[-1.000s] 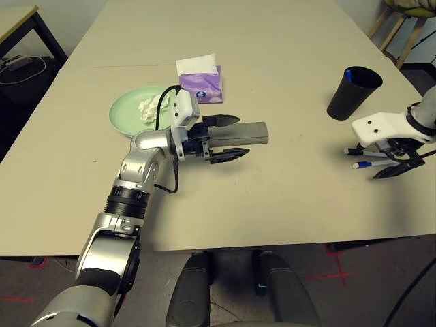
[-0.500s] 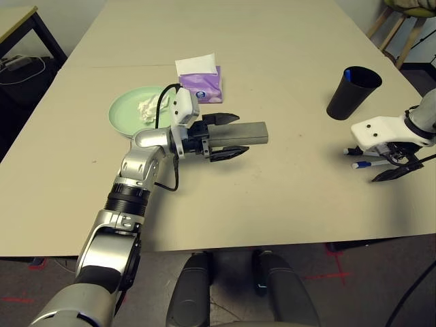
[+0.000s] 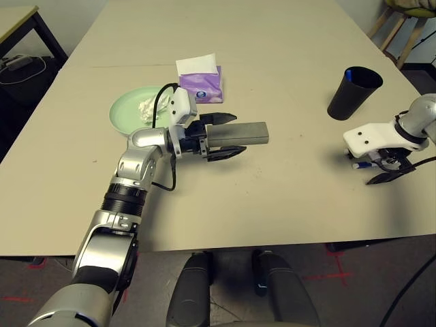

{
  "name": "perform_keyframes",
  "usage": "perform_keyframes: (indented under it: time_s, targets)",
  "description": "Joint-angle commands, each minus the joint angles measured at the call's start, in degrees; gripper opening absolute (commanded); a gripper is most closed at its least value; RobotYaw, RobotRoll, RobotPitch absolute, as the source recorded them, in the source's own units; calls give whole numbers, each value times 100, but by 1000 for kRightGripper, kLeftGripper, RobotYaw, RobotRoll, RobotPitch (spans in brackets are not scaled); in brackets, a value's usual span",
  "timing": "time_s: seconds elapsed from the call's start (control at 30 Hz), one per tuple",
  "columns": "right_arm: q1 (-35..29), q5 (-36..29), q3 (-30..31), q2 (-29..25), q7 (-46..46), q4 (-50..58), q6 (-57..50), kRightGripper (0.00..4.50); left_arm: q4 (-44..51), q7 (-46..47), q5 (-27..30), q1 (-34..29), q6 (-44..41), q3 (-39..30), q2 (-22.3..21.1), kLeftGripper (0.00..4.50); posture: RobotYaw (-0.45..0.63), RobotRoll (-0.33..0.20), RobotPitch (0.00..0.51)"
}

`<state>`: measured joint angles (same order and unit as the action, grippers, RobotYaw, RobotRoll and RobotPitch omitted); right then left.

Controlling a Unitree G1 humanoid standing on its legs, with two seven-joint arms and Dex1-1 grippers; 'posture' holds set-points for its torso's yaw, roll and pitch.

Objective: Organize and tidy the items on the table.

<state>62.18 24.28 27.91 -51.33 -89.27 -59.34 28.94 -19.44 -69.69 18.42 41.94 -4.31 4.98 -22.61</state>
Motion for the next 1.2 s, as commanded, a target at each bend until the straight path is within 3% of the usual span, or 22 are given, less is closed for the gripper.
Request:
perform_keyframes:
  time_s: [0.03,0.23,0.3,0.4,0.63,0.67,0.97,1.2]
  targets:
    - [61,107,7,-41,12,-115,56,4500,138,5,18,-121,-42,6,-33,4480,136,0,189]
    - [36,143,-1,-61,-56,-37,32,4500,154,25,14,-133,-40,9,-25,4480,135,0,189]
    - [20,160,6,-87,-60,-15,31,4128,151,29,15,-130,-34,12,-20,4500,133,0,190]
    - [1,208,20,-132,-44,5,46,3170,146,27,19,-129,-25,17,-17,4500,133,0,190]
    - [19,268,4,-147,-50,47,42,404,114,16,11,-110,-9,31,-8,4500,131,0,190]
    - [25,267,2,-146,-53,50,38,280,108,16,9,-107,-6,32,-6,4500,131,0,190]
    - [29,29,-178,-120,-149,166,-194,280,84,22,0,-86,3,27,-8,4500,128,0,180]
    - [-138,-1313,-285,-213,-323,899,-1356,280,96,-26,18,-95,-21,35,-25,4500,113,0,164]
